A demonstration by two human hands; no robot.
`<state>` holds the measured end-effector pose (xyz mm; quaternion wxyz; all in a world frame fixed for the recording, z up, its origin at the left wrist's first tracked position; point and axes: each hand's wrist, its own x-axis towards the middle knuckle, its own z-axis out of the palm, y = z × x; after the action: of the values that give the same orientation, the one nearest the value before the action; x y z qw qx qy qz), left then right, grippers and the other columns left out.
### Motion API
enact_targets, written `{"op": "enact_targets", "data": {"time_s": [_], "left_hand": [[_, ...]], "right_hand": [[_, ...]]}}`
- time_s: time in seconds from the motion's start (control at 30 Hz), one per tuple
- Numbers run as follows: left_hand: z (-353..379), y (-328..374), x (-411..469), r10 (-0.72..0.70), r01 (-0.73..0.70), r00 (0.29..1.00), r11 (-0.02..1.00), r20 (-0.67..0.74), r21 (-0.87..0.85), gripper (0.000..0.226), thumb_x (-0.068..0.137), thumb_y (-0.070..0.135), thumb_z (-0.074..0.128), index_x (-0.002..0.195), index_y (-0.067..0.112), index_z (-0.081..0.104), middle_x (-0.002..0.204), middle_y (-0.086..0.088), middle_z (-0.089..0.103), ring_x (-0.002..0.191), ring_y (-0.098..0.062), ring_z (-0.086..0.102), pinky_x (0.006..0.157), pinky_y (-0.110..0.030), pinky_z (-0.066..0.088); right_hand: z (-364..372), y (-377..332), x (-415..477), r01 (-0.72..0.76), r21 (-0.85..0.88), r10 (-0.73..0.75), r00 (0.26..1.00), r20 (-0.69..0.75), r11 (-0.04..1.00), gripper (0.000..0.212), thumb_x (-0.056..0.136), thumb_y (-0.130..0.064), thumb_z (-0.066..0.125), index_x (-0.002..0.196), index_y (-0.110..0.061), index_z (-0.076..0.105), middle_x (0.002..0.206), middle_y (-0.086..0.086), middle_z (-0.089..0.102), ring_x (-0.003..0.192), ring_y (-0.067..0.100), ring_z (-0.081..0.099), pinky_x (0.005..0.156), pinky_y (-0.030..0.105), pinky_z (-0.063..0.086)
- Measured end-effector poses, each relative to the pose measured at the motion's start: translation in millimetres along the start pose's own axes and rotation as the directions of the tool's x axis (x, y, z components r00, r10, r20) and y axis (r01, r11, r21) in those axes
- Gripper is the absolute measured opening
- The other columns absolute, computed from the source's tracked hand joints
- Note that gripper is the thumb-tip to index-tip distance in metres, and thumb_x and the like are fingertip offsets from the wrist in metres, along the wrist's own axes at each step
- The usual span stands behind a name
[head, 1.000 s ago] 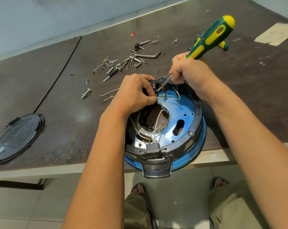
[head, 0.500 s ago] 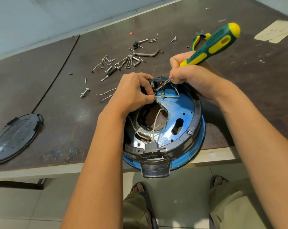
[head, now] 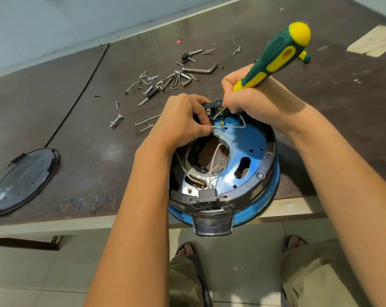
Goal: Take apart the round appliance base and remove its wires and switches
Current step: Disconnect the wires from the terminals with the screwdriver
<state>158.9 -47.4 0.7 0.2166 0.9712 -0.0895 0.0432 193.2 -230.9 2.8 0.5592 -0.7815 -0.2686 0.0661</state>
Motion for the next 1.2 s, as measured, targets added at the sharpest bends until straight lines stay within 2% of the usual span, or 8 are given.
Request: {"op": "enact_targets", "data": {"time_s": [0.1, 0.23, 0.4, 0.5, 0.67, 0.9, 1.0, 1.2], "left_hand": [[-1, 1, -1, -0.004, 0.005, 1.000, 1.000, 0.019, -0.020, 0.006, 0.072, 0.014, 0.082, 0.072, 0.019, 0.078, 0.124, 0.006, 0.066, 0.103, -0.005, 0.061, 0.092, -0.021, 0.046], [-1, 1, -1, -0.012, 0.013, 1.000, 1.000, 0.022, -0.023, 0.006, 0.072, 0.014, 0.082, 0.073, 0.019, 0.079, 0.125, 0.006, 0.065, 0.103, -0.002, 0.059, 0.091, -0.019, 0.045], [-1, -1, 0, -0.008, 0.008, 1.000, 1.000, 0.017, -0.013, 0.005, 0.072, 0.017, 0.082, 0.074, 0.020, 0.079, 0.129, 0.006, 0.064, 0.105, 0.003, 0.055, 0.088, -0.012, 0.041], [-1, -4, 0, -0.010, 0.010, 1.000, 1.000, 0.004, 0.007, 0.006, 0.072, 0.019, 0.083, 0.074, 0.022, 0.079, 0.129, 0.006, 0.064, 0.106, 0.006, 0.052, 0.080, -0.001, 0.033], [-1, -5, 0, -0.002, 0.002, 1.000, 1.000, 0.022, 0.006, 0.008, 0.071, 0.021, 0.085, 0.073, 0.026, 0.079, 0.125, 0.011, 0.064, 0.103, -0.001, 0.057, 0.086, -0.018, 0.042], [-5, -5, -3, -0.020, 0.020, 1.000, 1.000, 0.000, -0.011, 0.015, 0.071, 0.021, 0.088, 0.082, 0.027, 0.079, 0.133, 0.012, 0.059, 0.119, -0.007, 0.054, 0.095, -0.020, 0.037], [-9, -8, -7, -0.052, 0.051, 0.998, 0.998, -0.046, -0.022, 0.019, 0.069, 0.022, 0.089, 0.084, 0.027, 0.079, 0.133, 0.010, 0.059, 0.122, -0.008, 0.052, 0.096, -0.022, 0.034], [-19, -13, -7, -0.078, 0.077, 0.996, 0.997, -0.045, -0.031, 0.015, 0.069, 0.020, 0.089, 0.077, 0.026, 0.079, 0.118, 0.009, 0.068, 0.108, -0.005, 0.059, 0.096, -0.022, 0.042]], "right_hand": [[3, -6, 4, -0.084, 0.017, 0.085, 0.994, -0.066, 0.996, 0.020, 0.054, -0.005, 0.056, 0.058, -0.013, 0.038, 0.066, 0.008, 0.041, 0.065, 0.016, 0.039, 0.053, 0.028, 0.025], [6, -12, 6, -0.131, 0.081, 0.140, 0.982, -0.122, 0.988, 0.019, 0.042, -0.009, 0.050, 0.051, -0.015, 0.035, 0.069, 0.012, 0.044, 0.070, 0.022, 0.041, 0.051, 0.025, 0.024], [6, -12, 10, -0.176, 0.163, 0.203, 0.964, -0.170, 0.971, 0.027, 0.061, 0.012, 0.050, 0.053, -0.012, 0.039, 0.043, -0.007, 0.042, 0.037, 0.009, 0.034, 0.040, 0.014, 0.026], [7, -12, 9, -0.157, 0.226, 0.206, 0.956, -0.211, 0.961, 0.036, 0.057, 0.011, 0.049, 0.039, -0.018, 0.041, 0.056, 0.002, 0.045, 0.037, 0.008, 0.033, 0.038, 0.011, 0.024], [9, -5, 9, -0.220, 0.247, 0.269, 0.945, -0.187, 0.944, 0.011, 0.037, -0.008, 0.047, 0.041, -0.018, 0.044, 0.060, 0.007, 0.047, 0.042, 0.013, 0.038, 0.042, 0.016, 0.029], [5, 0, 2, -0.075, 0.137, 0.098, 0.981, -0.168, 0.988, 0.020, 0.047, -0.007, 0.051, 0.050, -0.013, 0.033, 0.053, 0.003, 0.031, 0.070, 0.027, 0.041, 0.061, 0.031, 0.031], [3, 1, -2, -0.027, 0.088, 0.040, 0.987, -0.155, 0.996, 0.020, 0.054, -0.006, 0.055, 0.053, -0.012, 0.036, 0.051, -0.002, 0.029, 0.063, 0.023, 0.035, 0.065, 0.039, 0.027], [1, 10, -3, 0.068, 0.171, -0.041, 0.987, -0.156, 0.983, 0.029, 0.063, -0.001, 0.058, 0.050, -0.015, 0.036, 0.051, 0.002, 0.029, 0.053, 0.016, 0.028, 0.053, 0.030, 0.019]]}}
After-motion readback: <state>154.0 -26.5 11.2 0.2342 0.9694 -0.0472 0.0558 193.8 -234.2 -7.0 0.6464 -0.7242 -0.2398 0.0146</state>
